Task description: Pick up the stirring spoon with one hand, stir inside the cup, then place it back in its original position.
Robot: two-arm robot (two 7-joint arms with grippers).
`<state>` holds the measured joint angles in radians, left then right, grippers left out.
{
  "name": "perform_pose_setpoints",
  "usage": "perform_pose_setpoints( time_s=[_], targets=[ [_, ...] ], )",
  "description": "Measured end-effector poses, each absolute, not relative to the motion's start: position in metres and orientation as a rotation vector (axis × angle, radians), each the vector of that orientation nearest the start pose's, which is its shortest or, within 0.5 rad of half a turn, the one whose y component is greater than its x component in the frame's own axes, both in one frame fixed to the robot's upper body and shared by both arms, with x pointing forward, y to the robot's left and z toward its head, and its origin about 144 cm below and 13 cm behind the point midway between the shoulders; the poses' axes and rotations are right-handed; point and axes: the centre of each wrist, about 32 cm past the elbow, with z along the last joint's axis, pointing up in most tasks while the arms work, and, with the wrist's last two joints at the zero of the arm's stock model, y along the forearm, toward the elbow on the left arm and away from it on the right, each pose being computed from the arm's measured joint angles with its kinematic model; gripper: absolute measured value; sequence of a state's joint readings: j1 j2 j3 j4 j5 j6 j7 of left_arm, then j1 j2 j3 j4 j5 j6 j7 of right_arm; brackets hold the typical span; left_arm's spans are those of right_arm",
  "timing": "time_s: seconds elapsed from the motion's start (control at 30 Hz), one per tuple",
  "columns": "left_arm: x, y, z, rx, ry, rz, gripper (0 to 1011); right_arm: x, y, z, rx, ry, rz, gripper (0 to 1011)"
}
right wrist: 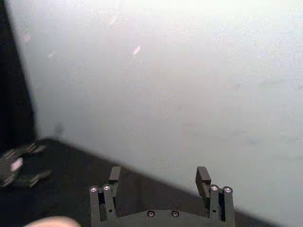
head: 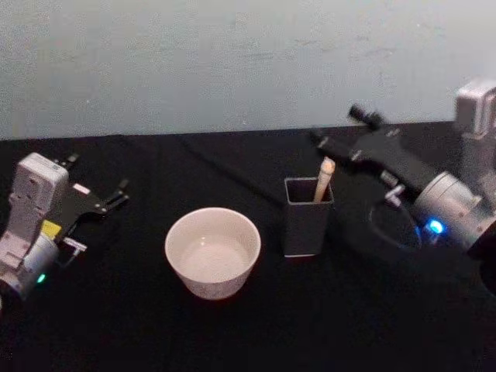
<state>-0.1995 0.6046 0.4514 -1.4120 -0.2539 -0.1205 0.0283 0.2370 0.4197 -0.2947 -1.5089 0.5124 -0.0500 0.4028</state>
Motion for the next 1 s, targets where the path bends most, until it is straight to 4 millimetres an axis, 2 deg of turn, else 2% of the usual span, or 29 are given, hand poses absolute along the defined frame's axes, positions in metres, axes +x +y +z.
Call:
perform_pose_setpoints(
  time_s=[0.13,0.33,0.6,0.8,1.0],
  targets=[
    [0.489,0.31,1.14,0.304,-0.285,1.248,1001,0.516,-0.274,1.2,0.133,-0.098,-1.037,1002],
    [0.489,0.31,1.14,0.304,-0.285,1.248,1001,0.519,-0.28,1.179,0.017,-0.117,-1.189,1002],
    [0.489,0.31,1.14,0.304,-0.285,1.248,1001,0.511,-0.278,1.139,-0.139,-0.024,-1.228,1002],
    [0.489,0.31,1.14,0.304,-0.285,1.248,1001,0.508,-0.276,1.126,-0.183,0.014,-1.232,1002],
    [0.489,0.31,1.14,0.304,-0.285,1.248,1001,0.508,-0.276,1.123,-0.187,0.021,-1.234,1002]
  ],
)
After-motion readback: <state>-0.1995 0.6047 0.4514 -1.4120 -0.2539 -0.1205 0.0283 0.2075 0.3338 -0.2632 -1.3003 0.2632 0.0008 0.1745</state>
